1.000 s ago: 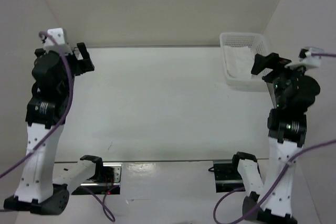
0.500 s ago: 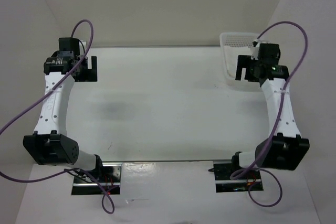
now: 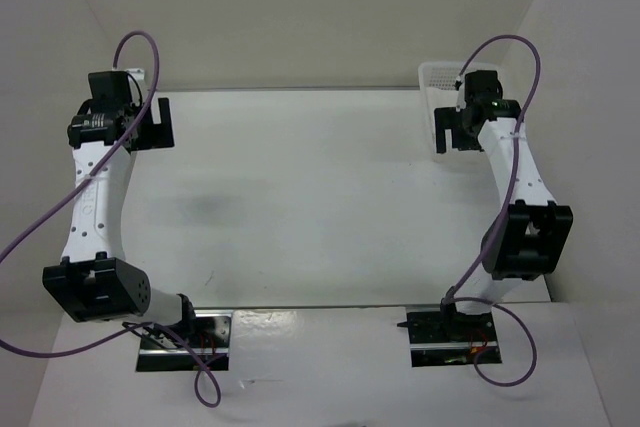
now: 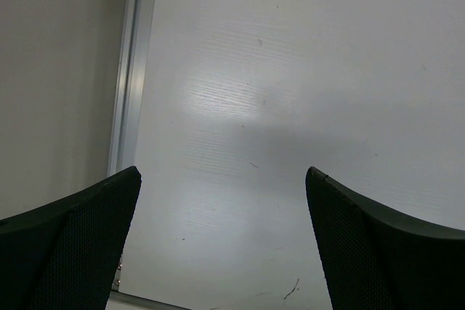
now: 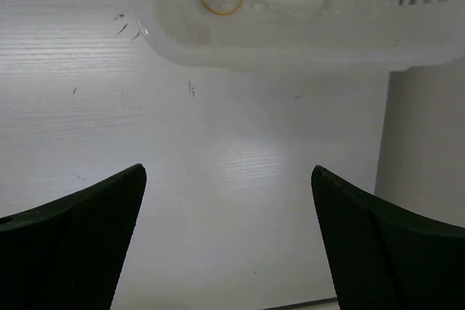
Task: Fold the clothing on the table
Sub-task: Grab the skirt from the pile
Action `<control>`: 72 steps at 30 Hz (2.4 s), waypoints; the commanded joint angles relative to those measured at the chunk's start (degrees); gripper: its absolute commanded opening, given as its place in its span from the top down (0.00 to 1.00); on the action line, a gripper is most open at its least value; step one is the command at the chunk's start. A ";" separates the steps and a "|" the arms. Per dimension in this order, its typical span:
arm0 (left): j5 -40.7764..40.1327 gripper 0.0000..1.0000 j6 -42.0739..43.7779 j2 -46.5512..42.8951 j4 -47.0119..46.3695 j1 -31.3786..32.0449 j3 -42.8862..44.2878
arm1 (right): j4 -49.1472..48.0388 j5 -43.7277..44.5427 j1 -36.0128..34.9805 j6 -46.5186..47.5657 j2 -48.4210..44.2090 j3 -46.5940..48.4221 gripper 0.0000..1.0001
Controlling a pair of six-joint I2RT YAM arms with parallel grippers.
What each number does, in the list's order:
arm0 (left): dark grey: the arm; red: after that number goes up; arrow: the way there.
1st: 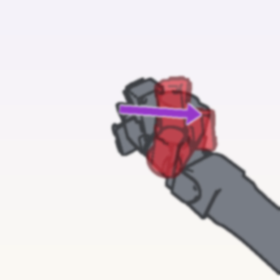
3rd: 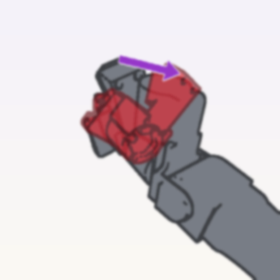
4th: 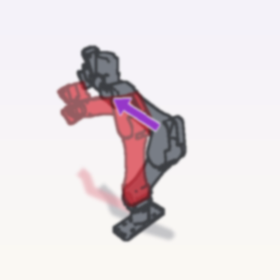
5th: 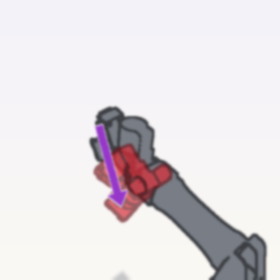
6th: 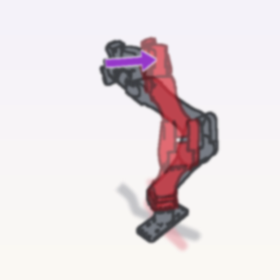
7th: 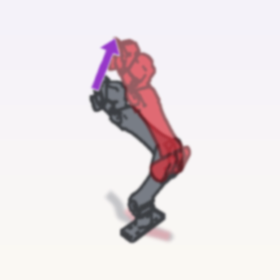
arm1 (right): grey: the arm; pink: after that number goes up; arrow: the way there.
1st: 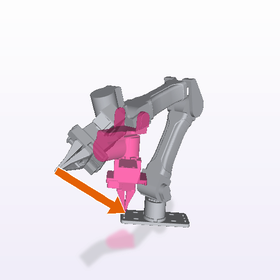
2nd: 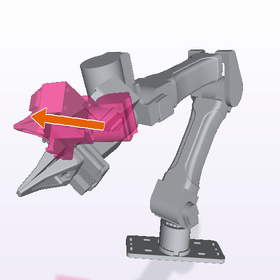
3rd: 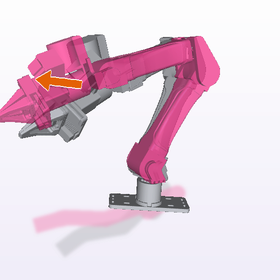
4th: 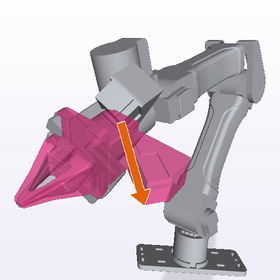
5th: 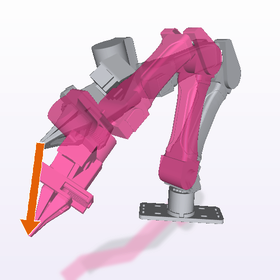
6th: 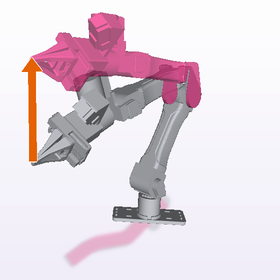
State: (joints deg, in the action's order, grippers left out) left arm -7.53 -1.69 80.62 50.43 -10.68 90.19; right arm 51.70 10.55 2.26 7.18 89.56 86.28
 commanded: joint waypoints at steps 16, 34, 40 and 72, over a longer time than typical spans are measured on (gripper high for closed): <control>2.08 0.00 0.81 -5.38 -3.42 -0.48 -5.63 | -7.76 -9.92 6.00 0.03 29.08 30.61 0.02; 4.81 0.00 3.10 -14.00 -2.89 -5.58 -12.23 | -2.66 -19.60 9.78 -0.41 53.25 50.30 0.11; 7.00 0.00 3.63 -14.53 -2.89 -6.81 -12.76 | -1.34 -19.60 9.78 0.64 56.43 51.53 0.12; 10.87 0.00 4.15 -16.11 -4.03 -9.01 -14.52 | -14.17 -18.81 11.89 1.70 36.40 31.93 1.00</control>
State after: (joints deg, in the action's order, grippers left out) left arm 1.91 1.52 66.11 48.01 -19.33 75.70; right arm 41.01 -7.70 13.50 8.47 133.10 117.99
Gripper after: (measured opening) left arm 1.001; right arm 0.007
